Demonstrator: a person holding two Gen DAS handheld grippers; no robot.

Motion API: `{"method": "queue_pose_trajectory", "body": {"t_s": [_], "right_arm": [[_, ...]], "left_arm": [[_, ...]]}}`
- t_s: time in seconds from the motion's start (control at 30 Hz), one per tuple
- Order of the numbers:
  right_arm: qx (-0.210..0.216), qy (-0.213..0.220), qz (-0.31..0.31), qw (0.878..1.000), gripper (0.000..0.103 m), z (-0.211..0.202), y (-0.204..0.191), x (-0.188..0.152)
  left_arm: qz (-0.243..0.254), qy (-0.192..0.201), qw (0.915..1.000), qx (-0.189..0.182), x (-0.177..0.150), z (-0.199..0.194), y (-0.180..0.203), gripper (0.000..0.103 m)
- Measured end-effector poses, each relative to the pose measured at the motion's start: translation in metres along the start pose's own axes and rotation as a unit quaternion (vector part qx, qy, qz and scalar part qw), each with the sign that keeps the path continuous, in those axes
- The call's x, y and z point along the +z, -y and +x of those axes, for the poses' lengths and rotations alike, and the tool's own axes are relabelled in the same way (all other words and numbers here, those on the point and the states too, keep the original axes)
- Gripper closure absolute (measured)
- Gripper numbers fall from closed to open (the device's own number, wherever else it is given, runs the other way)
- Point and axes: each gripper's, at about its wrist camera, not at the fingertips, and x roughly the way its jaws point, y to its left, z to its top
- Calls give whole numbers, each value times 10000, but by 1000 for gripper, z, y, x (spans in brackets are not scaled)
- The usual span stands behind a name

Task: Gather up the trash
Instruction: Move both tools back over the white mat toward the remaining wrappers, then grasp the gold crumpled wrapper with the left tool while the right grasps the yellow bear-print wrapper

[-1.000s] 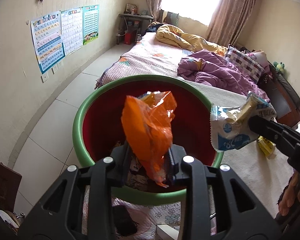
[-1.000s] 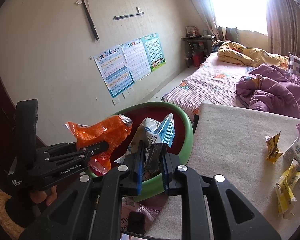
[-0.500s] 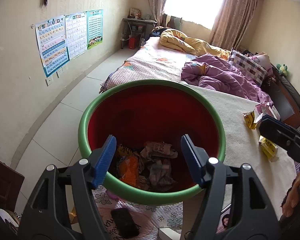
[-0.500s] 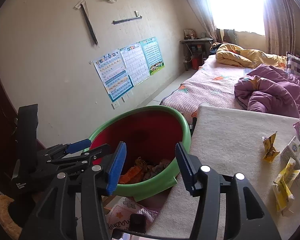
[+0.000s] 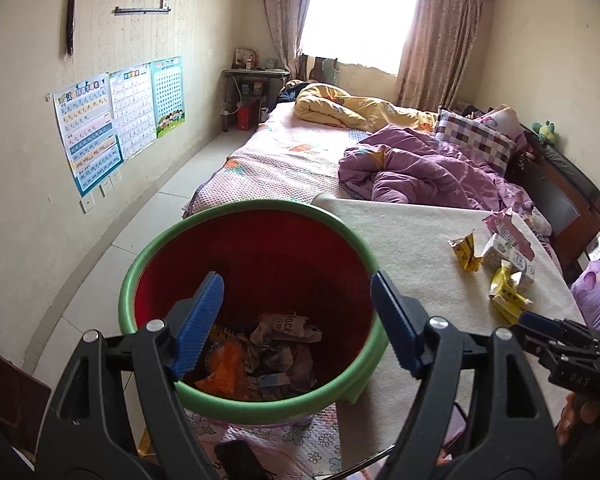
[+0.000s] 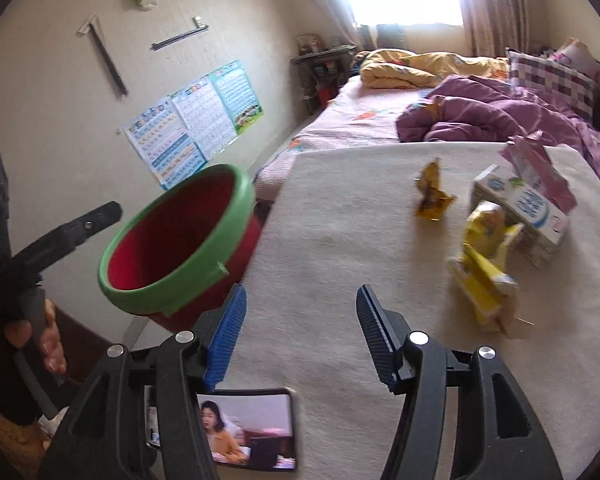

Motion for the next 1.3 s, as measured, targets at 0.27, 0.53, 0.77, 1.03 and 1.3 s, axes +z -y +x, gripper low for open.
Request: {"method": "queue_pose_trajectory", "body": {"t_s": [0.27, 0.53, 0.77, 1.03, 1.3], "right_arm": [[-755, -59, 534, 9957, 38, 0, 90, 10], [-189, -788, 236, 9964, 63, 38, 115, 8], [560, -781, -14, 9954, 77, 7, 129, -3], [546, -833, -2, 9950, 77, -39, 167, -23], [558, -710, 55, 9959, 74, -58, 194, -25]], "left_arm": [[165, -265, 9990, -329, -7, 13, 63, 26], [-12, -686, 9966, -446, -28, 33, 116, 26], [-104, -861, 9942, -629, -20, 65, 155, 26], [97, -1297, 9891, -688, 0, 139, 199, 44], [118, -1530, 9865, -576, 8, 188, 225, 48]]}}
